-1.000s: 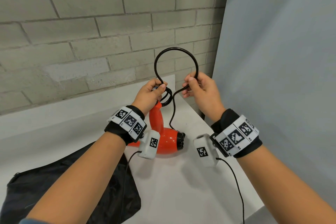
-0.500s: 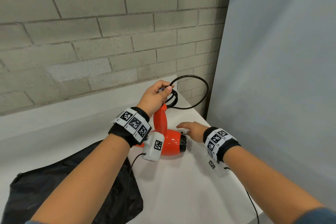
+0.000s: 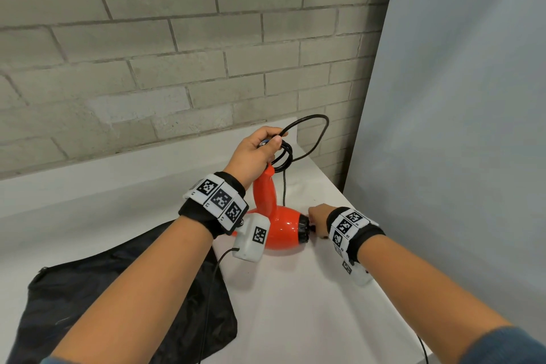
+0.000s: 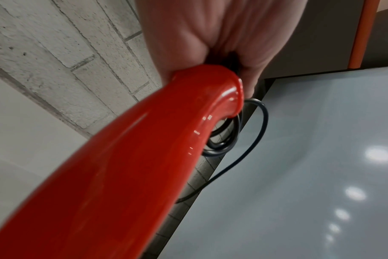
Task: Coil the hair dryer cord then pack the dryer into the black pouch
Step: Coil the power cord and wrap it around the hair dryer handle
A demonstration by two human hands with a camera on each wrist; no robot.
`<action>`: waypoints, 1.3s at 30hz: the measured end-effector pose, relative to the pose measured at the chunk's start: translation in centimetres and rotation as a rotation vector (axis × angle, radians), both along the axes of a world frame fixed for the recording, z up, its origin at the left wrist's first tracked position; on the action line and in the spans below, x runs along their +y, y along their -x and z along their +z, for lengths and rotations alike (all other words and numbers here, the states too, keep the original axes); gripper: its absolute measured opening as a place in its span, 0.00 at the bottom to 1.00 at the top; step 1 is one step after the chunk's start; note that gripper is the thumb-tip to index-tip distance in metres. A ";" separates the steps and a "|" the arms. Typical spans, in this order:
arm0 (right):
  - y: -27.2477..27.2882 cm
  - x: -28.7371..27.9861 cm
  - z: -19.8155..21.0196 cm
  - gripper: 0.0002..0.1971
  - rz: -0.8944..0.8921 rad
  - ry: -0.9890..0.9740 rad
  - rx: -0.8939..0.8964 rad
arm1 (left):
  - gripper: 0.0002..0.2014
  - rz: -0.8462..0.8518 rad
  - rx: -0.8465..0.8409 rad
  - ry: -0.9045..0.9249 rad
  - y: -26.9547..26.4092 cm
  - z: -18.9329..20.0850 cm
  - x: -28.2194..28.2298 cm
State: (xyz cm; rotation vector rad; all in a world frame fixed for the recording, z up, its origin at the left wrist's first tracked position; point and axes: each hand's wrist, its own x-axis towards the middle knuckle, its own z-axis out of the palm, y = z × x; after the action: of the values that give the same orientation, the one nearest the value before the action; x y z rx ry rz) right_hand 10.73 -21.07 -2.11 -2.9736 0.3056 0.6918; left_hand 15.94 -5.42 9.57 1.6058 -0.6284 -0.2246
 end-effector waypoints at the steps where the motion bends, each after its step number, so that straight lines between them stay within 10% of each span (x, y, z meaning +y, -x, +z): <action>1: 0.1 -0.1 0.3 0.17 -0.033 -0.002 0.024 | 0.10 -0.001 -0.007 -0.005 0.0 0.0 0.0; 9: 0.8 -1.8 5.0 0.14 -0.466 -0.867 -0.513 | 0.10 0.007 -0.014 -0.015 -0.3 -0.1 -0.1; 15: 2.1 1.5 9.3 0.19 -0.248 -1.365 -1.051 | 0.08 0.033 -0.048 -0.026 -0.3 0.0 -0.5; 29: 2.1 3.0 11.9 0.20 0.070 -1.346 -1.021 | 0.12 -0.096 0.015 0.072 -0.1 1.3 0.3; 39: 1.8 3.4 11.6 0.13 -0.008 -0.840 -1.185 | 0.12 -0.080 0.064 0.177 1.1 0.9 -0.8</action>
State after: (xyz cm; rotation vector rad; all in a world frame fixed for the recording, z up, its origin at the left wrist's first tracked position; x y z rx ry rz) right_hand 8.90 -17.71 9.47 -2.0530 -0.0697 -0.7854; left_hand 14.81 -6.24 10.48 1.4001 -0.6456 -0.2710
